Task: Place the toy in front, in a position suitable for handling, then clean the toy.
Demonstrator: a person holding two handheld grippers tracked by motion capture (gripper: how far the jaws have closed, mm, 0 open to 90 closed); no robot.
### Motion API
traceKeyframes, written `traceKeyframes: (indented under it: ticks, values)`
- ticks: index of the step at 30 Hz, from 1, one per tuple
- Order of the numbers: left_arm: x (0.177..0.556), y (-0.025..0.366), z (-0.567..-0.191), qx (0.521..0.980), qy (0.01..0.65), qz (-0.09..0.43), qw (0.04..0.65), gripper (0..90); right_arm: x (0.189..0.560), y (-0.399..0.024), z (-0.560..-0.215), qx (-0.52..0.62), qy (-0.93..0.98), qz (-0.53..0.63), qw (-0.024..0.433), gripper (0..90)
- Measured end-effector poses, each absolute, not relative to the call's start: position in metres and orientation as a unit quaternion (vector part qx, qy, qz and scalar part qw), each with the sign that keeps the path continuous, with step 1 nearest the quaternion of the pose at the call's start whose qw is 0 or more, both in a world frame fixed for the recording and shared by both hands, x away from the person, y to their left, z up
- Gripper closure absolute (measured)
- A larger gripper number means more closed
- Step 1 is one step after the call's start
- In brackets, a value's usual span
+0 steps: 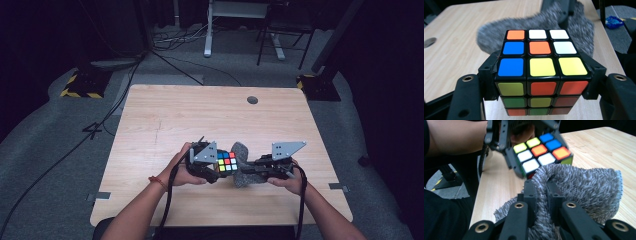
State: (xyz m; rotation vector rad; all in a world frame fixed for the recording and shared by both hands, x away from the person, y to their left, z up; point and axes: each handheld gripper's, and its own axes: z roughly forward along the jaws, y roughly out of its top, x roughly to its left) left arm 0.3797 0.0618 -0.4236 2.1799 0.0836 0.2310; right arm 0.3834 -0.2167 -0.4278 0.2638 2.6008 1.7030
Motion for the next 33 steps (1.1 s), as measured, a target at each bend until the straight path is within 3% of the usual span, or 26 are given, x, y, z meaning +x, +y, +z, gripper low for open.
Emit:
traceKeyframes:
  ticks: [11, 22, 28, 33]
  values:
    - [0.374, 0.044, -0.431, 0.884, 0.009, 0.063, 0.462, 33.4, 0.387, -0.229, -0.422, 0.122, 0.818, 0.560, 0.053, 81.6]
    - [0.384, 0.053, -0.416, 0.858, 0.034, 0.074, 0.507, 33.4, 0.377, -0.227, -0.426, 0.112, 0.835, 0.538, 0.033, 81.9]
    - [0.392, 0.054, -0.422, 0.866, 0.052, 0.086, 0.490, 33.4, 0.371, -0.231, -0.418, 0.090, 0.822, 0.561, 0.026, 81.9]
    - [0.390, 0.051, -0.424, 0.865, 0.033, 0.065, 0.496, 33.4, 0.369, -0.233, -0.414, 0.097, 0.811, 0.576, 0.040, 81.8]
